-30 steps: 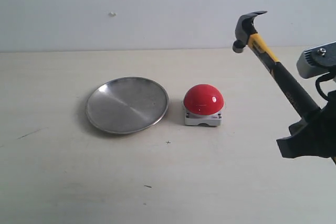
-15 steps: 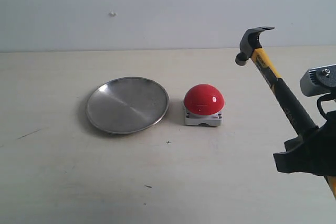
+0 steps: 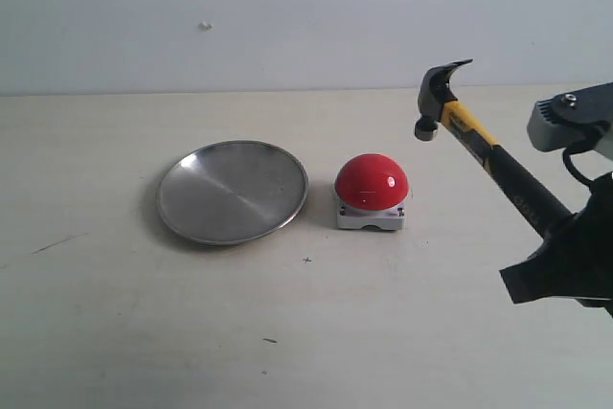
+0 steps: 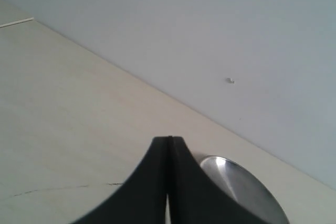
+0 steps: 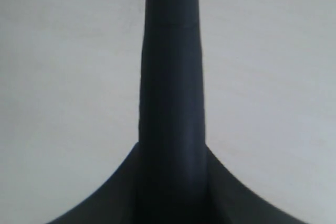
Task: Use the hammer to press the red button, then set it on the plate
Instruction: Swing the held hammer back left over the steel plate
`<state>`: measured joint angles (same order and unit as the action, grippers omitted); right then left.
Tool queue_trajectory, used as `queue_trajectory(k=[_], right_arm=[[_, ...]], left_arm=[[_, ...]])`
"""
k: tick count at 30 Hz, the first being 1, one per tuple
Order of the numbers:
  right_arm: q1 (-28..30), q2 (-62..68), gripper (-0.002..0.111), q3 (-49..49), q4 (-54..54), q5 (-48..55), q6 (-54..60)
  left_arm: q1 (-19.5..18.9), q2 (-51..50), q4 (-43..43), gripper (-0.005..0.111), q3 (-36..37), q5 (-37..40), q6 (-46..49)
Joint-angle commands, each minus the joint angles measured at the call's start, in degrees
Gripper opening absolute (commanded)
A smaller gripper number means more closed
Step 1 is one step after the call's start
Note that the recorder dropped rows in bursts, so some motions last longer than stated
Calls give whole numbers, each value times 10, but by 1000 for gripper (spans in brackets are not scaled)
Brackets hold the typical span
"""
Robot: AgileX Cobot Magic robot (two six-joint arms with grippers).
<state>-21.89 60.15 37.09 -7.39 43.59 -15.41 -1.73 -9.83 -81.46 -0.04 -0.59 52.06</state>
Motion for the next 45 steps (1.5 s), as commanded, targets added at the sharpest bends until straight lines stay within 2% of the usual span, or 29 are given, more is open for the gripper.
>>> queue_trajectory(k=[1,8,16,22,37,45], right_arm=[[1,51,0,35,38,-53,37],[0,128,0,35,57,-162,34],[0,159,0,35,61,-173,34],[0,143,0,37,53,-230,34],[0,62,0,135,24,-160,34],[0,180,0,102,26,-76,53]], left_arm=[[-1,4,1,0,0,6,5],[-1,4,1,0,0,6,5],[-1,4,1,0,0,6,5],[-1,4,1,0,0,6,5],[-1,4,1,0,0,6,5],[-1,4,1,0,0,6,5]])
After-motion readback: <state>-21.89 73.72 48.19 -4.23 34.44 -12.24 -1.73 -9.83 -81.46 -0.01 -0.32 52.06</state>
